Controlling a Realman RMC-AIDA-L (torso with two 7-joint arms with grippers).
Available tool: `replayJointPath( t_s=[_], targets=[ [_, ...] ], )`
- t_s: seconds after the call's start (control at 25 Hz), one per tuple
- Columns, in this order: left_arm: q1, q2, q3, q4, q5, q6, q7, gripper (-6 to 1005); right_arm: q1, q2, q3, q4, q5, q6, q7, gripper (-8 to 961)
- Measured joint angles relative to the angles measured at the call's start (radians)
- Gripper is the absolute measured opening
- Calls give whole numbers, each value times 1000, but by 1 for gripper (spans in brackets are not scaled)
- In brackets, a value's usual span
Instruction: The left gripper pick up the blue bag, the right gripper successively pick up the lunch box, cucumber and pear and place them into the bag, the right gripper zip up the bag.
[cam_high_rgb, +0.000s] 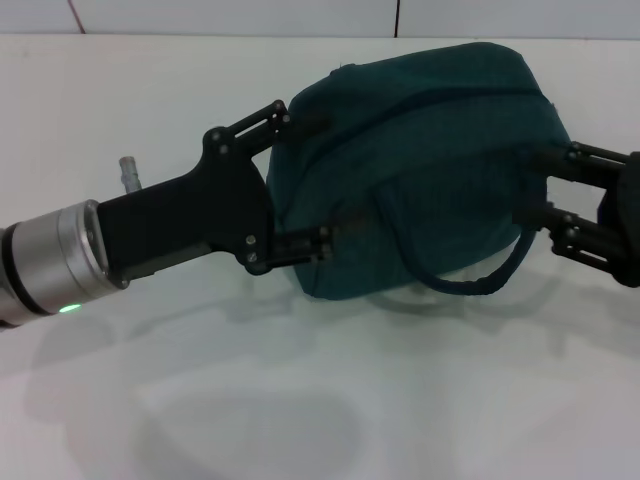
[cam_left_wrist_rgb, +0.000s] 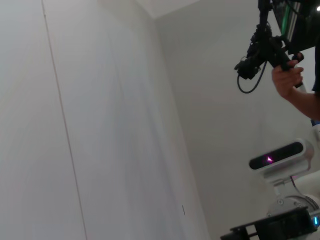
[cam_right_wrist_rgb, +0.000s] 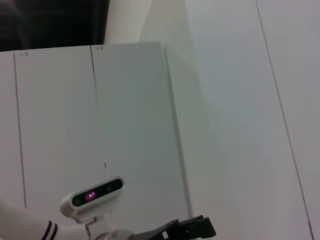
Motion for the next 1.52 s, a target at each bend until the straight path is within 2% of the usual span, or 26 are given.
replayJointPath(
  t_s=[0.24, 0.44, 0.72, 1.0, 1.44, 1.52],
  targets=[
    [-3, 4, 4, -1, 4, -12, 6, 839, 0, 6, -1, -4, -28, 10, 2, 521],
    [15, 1, 0, 0, -3, -12, 36, 740, -6, 7, -2, -9, -30, 6, -2, 523],
    [20, -1, -8, -1, -7, -13, 36, 740, -11, 0, 1, -7, -42, 7, -3, 524],
    [22, 2, -10, 1, -1, -15, -2, 740, -13, 5, 4, -11, -77, 9, -3, 526],
    [34, 1, -8, -3, 3, -15, -14, 740, -24, 8, 5, -22, -82, 10, -17, 744],
    [35, 2, -8, -3, 3, -15, -24, 740, -30, 13, 4, -23, -82, 7, -41, 741]
  ],
)
